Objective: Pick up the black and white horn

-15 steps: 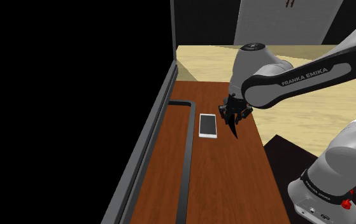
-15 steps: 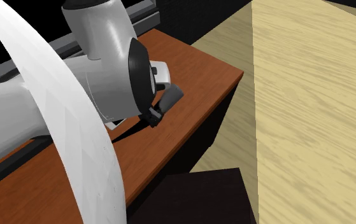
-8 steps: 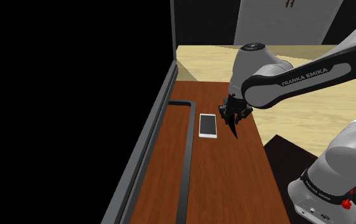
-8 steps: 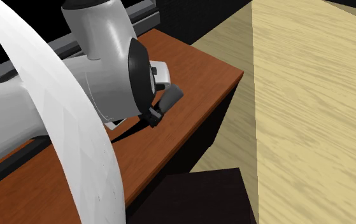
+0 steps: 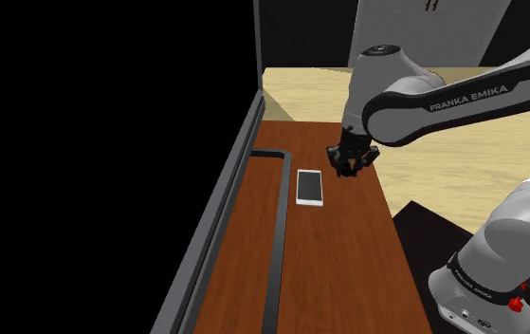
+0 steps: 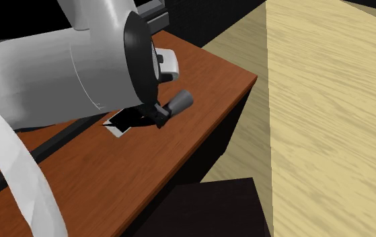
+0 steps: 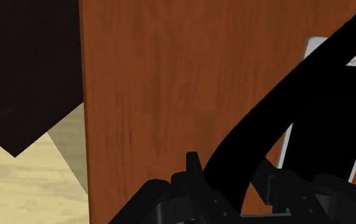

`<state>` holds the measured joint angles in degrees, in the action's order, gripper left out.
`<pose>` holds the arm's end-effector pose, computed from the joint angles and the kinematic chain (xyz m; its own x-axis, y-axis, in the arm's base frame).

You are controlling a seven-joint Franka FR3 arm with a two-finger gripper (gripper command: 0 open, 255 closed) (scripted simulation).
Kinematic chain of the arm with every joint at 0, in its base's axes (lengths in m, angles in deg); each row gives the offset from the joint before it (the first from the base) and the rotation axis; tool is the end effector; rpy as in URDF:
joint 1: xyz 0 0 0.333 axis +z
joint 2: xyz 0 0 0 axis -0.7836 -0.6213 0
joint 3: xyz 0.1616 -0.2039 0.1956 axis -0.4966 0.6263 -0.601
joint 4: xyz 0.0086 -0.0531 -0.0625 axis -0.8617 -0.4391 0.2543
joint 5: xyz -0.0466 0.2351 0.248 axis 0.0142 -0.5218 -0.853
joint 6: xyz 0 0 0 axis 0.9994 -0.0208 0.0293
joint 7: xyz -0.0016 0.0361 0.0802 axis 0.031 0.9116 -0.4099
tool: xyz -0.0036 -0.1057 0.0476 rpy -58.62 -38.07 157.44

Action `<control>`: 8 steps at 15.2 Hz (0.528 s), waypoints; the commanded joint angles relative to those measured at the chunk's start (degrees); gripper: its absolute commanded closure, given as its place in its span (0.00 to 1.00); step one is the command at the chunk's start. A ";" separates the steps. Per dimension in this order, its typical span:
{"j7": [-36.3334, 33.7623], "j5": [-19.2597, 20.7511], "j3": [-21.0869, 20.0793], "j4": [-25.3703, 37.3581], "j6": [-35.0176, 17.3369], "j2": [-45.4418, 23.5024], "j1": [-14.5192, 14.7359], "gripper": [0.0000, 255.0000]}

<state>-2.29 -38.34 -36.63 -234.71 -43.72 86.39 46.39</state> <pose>0.3098 0.0758 0.4272 0.7511 -0.6513 0.1078 -0.6556 -0.7551 0.0054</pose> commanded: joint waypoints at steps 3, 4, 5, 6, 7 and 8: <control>0.44 0.13 0.69 2.03 3.70 1.65 0.03 1.00; 0.51 0.17 0.83 2.59 4.60 1.99 0.03 1.00; 0.58 0.21 0.97 3.16 5.48 2.31 0.03 1.00; 0.65 0.26 1.10 3.75 6.36 2.61 0.02 1.00; 0.72 0.31 1.23 4.35 7.24 2.89 0.01 1.00; 0.73 0.31 1.26 4.43 7.37 2.94 0.01 1.00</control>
<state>-1.65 -38.04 -35.49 -230.52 -36.88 89.04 46.39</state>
